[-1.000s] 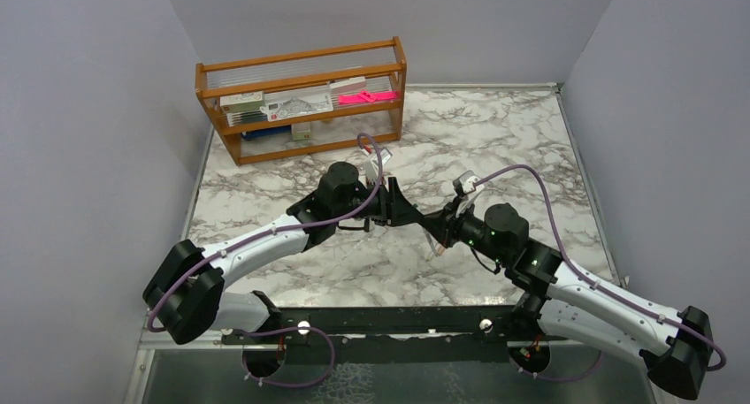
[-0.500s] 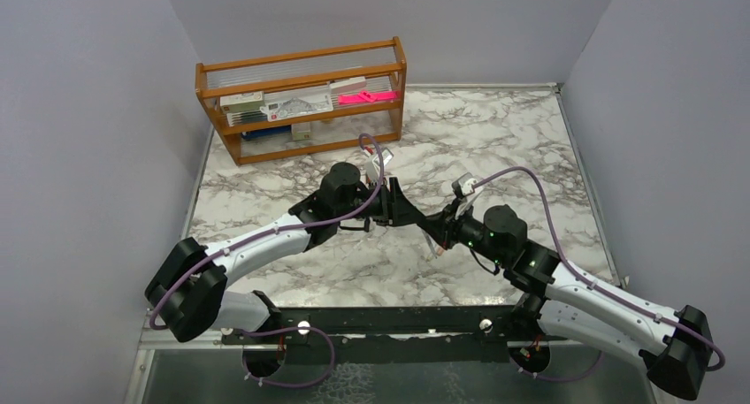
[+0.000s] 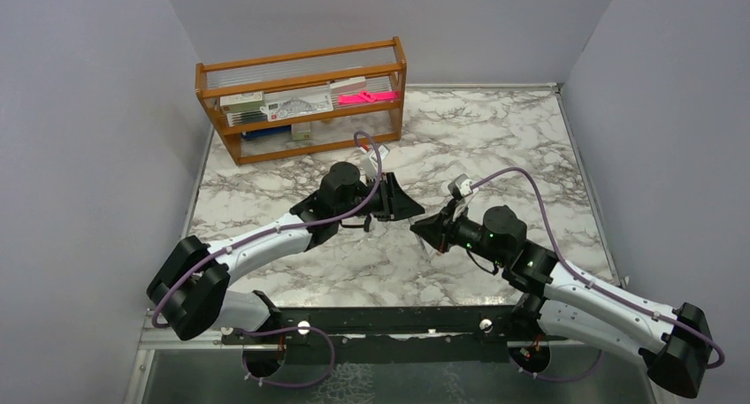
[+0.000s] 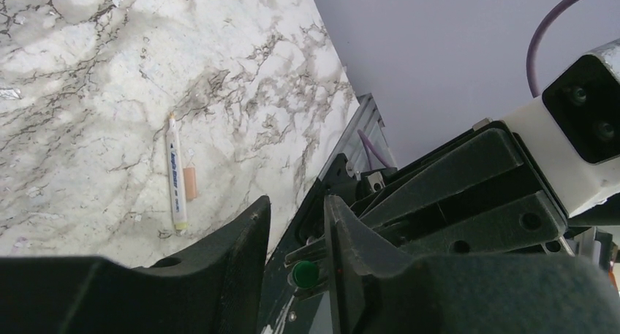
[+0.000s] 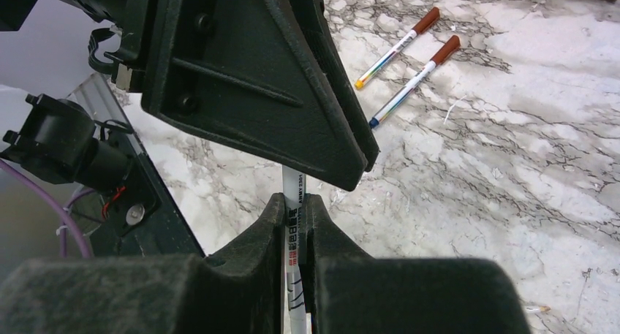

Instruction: Insert the pens into the pen caps

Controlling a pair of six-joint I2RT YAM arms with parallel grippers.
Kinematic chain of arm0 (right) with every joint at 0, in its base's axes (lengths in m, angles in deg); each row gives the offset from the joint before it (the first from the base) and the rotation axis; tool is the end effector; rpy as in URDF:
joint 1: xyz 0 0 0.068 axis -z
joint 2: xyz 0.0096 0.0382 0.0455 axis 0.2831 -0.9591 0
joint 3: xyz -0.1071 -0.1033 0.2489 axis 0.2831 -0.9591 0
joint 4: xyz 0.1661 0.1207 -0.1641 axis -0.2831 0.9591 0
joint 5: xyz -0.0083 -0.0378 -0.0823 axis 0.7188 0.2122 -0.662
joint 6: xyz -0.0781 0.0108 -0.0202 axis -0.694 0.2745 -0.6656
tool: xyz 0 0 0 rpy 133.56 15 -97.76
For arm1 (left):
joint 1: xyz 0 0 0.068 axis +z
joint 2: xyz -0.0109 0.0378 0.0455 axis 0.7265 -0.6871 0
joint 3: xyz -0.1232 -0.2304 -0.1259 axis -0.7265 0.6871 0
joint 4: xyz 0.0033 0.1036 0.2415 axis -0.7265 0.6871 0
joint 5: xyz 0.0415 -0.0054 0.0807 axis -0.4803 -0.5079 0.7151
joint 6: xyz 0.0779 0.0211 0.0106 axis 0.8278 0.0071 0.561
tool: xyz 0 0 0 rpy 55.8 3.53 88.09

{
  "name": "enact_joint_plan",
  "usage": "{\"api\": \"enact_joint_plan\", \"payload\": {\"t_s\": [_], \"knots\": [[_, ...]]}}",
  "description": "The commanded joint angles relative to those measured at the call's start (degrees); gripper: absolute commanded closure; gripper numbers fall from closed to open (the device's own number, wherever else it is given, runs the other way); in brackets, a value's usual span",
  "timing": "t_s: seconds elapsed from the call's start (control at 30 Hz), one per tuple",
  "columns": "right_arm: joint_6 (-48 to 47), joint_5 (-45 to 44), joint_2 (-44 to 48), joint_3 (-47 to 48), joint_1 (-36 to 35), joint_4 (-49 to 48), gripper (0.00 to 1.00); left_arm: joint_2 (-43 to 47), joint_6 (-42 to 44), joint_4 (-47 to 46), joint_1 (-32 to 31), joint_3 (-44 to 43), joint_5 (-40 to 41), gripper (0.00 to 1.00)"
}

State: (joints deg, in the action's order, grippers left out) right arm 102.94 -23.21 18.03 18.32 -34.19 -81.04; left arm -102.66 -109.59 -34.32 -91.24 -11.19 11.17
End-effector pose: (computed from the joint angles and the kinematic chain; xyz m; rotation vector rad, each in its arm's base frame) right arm 0.1297 0.1662 0.2568 -0.5567 1.8363 0.9237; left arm 0.2107 -0.2507 0.2728 0.2001 2.0826 -1.5502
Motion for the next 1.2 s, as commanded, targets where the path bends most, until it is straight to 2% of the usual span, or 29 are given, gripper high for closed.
{"api": "enact_joint_plan", "payload": {"t_s": [0.0,0.1,0.37,0.47,0.5,0.63,0.77,0.87,1.0,1.17], "knots": [[1.3,-1.8,-0.8,0.3,-0.3,-2.0,0.98,1.1,-0.2,-2.2,-0.2,1.1,0.4,0.59],[2.3,-3.7,-1.5,0.9,-0.3,-2.0,0.98,1.7,0.0,-2.1,-0.2,1.4,0.6,0.58],[4.6,-8.6,-1.3,1.5,-0.3,-2.4,0.98,1.3,-0.4,-2.1,-0.2,3.0,0.9,0.72],[5.4,-9.4,-0.7,1.4,-0.3,-2.6,0.98,1.1,-0.6,-2.1,-0.2,3.3,1.5,0.98],[5.6,-9.4,-0.4,1.4,-0.3,-2.6,0.98,1.1,-0.6,-2.1,-0.2,3.3,1.6,1.00],[7.3,-10.3,0.5,0.7,-0.3,-2.8,0.98,1.2,0.3,-2.2,-0.2,3.1,3.0,1.00],[13.4,-15.6,4.9,-2.3,-0.2,-3.6,0.70,2.5,5.7,-2.1,-0.1,2.8,8.9,1.00],[16.0,-17.9,8.0,-5.1,-0.2,-4.3,0.58,2.4,6.5,-0.2,1.6,2.7,13.5,1.00],[17.3,-18.6,9.3,-5.9,-0.3,-1.3,0.57,-2.7,0.0,-2.6,4.8,4.3,11.8,1.00],[18.4,-18.6,10.2,-7.0,-0.2,0.2,0.58,-7.1,-15.3,-14.4,5.1,12.0,14.9,1.00]]}}
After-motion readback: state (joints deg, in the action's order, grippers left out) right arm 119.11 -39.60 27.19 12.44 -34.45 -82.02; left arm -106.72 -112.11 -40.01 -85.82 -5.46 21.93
